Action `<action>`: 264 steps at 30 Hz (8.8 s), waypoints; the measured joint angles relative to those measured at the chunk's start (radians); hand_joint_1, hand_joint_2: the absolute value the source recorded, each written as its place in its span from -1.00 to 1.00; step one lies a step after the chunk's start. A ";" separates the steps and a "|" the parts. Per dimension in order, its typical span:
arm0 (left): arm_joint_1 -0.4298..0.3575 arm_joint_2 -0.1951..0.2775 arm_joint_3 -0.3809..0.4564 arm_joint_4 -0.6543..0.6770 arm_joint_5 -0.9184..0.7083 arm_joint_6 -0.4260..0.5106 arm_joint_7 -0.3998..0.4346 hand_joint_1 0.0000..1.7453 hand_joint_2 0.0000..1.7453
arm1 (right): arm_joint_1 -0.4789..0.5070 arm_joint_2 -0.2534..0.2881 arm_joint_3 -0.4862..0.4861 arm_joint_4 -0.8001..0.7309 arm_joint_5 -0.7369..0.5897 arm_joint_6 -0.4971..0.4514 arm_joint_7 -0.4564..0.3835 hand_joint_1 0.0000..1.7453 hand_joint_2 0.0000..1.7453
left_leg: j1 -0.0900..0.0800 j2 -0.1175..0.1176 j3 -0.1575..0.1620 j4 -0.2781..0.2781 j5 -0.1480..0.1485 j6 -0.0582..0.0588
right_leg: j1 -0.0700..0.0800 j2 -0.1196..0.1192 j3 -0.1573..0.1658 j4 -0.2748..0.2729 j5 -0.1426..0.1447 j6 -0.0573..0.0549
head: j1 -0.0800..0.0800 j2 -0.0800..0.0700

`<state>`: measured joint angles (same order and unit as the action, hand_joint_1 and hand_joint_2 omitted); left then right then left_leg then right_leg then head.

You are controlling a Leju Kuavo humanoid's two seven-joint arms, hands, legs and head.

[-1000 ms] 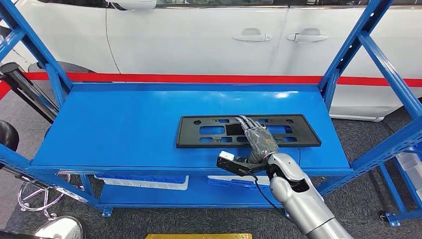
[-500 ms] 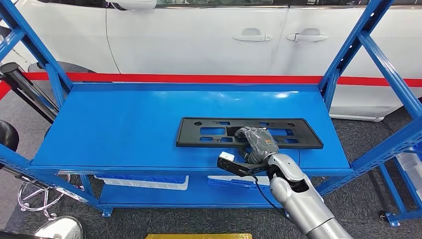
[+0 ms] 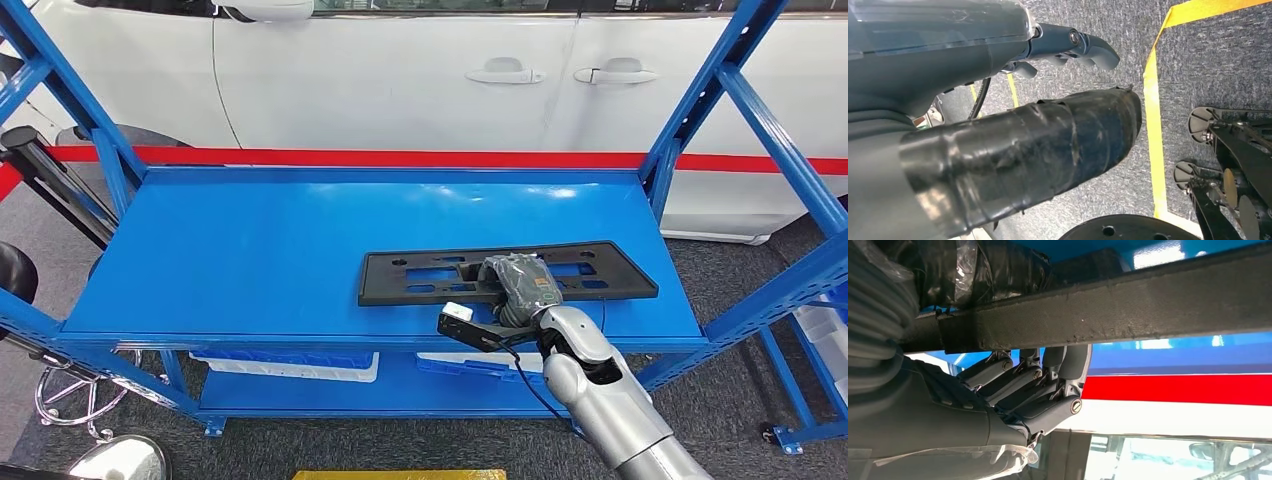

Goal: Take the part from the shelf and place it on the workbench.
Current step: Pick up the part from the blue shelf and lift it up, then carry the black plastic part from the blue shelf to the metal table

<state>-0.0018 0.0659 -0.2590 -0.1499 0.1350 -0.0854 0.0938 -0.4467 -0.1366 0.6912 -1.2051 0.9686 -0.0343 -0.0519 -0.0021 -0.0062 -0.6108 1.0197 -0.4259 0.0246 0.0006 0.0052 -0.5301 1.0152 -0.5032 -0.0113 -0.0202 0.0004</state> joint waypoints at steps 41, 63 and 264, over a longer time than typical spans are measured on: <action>0.013 -0.009 -0.003 0.000 0.013 0.098 -0.044 -1.00 1.00 | 0.262 -0.118 -0.242 -0.680 -0.120 -0.268 -0.159 1.00 1.00 | -0.008 -0.001 -0.002 0.005 -0.007 0.008 | -0.010 0.000 0.000 -0.001 -0.004 0.008 | 0.000 0.000; 0.014 -0.016 -0.034 0.002 0.008 0.130 -0.074 -1.00 1.00 | 0.331 -0.166 -0.328 -0.747 -0.196 -0.196 -0.143 1.00 1.00 | 0.012 0.001 -0.046 0.082 -0.061 -0.030 | -0.028 -0.003 -0.035 0.021 0.018 -0.015 | 0.000 0.000; 0.036 0.020 -0.093 0.014 0.072 0.037 -0.078 -1.00 1.00 | 0.332 -0.254 -0.362 -0.777 -0.169 -0.173 -0.042 1.00 1.00 | 0.000 0.040 0.014 -0.004 -0.025 -0.003 | -0.019 -0.131 -0.004 0.005 -0.003 0.036 | -0.019 0.000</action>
<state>0.0344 0.0859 -0.3523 -0.1355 0.2066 -0.0482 0.0157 -0.1144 -0.3903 0.3297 -1.9824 0.7999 -0.2070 -0.0939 -0.0020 0.0339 -0.5968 1.0158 -0.4510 0.0215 -0.0187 -0.1262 -0.5344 1.0207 -0.5057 0.0248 -0.0392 0.0004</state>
